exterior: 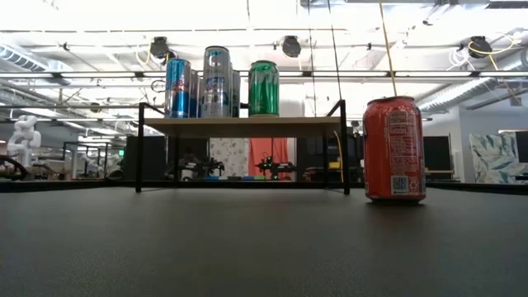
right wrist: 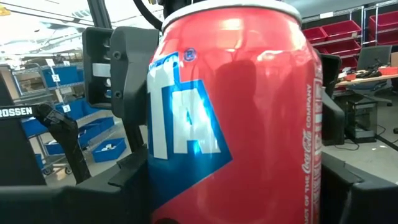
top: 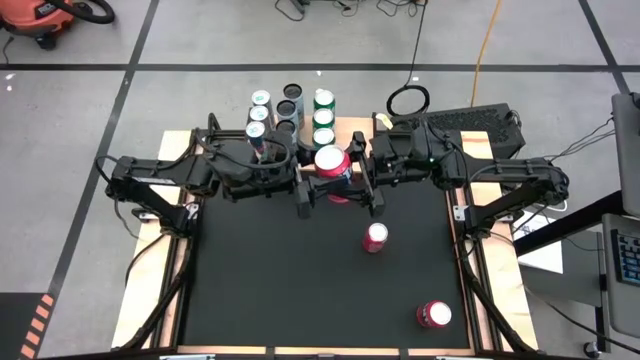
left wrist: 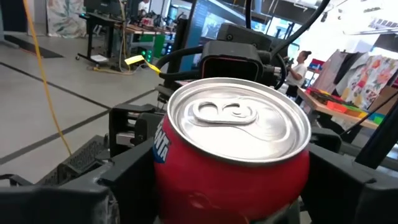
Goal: Place canned beverage on shelf
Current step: Put the top left orange soda can on the shelf
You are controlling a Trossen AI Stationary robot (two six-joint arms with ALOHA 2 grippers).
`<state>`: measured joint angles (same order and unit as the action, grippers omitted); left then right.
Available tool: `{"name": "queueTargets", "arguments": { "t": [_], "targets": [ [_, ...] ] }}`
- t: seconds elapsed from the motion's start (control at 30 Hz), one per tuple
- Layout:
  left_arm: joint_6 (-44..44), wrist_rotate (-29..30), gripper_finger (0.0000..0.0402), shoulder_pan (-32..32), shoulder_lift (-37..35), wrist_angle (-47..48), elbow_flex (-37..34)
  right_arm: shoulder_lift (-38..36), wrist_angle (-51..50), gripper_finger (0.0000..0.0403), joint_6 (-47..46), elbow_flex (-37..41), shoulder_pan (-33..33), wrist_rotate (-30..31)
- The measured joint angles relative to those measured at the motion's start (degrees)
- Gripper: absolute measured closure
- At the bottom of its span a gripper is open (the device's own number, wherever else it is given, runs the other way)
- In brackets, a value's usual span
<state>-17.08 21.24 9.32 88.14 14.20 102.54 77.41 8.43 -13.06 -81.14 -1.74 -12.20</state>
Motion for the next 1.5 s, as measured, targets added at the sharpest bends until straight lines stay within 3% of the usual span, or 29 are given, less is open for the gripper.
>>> {"name": "queueTargets", "arguments": {
  "t": [0.37, 0.73, 1.07, 1.5],
  "targets": [
    [2.84, 1.87, 0.0061, 0.02, 0.00, -1.87, 0.00, 0.00, -0.03, 0.0126, 0.45, 0.00, -0.03, 0.28],
    [2.41, -0.18, 0.0057, -0.02, -0.07, -2.30, 0.02, 0.00, -0.51, 0.0126, 0.31, 0.00, -0.02, 0.08],
    [2.69, -0.22, 0.0106, -0.02, -0.07, -1.66, 0.02, -0.04, -1.29, 0.0126, -0.15, 0.00, -0.02, 0.02],
    [1.95, -0.52, 0.0112, -0.02, -0.04, -1.22, 0.01, -0.32, -4.14, 0.0126, -1.70, -0.11, -0.02, 0.02]
  ]
}}
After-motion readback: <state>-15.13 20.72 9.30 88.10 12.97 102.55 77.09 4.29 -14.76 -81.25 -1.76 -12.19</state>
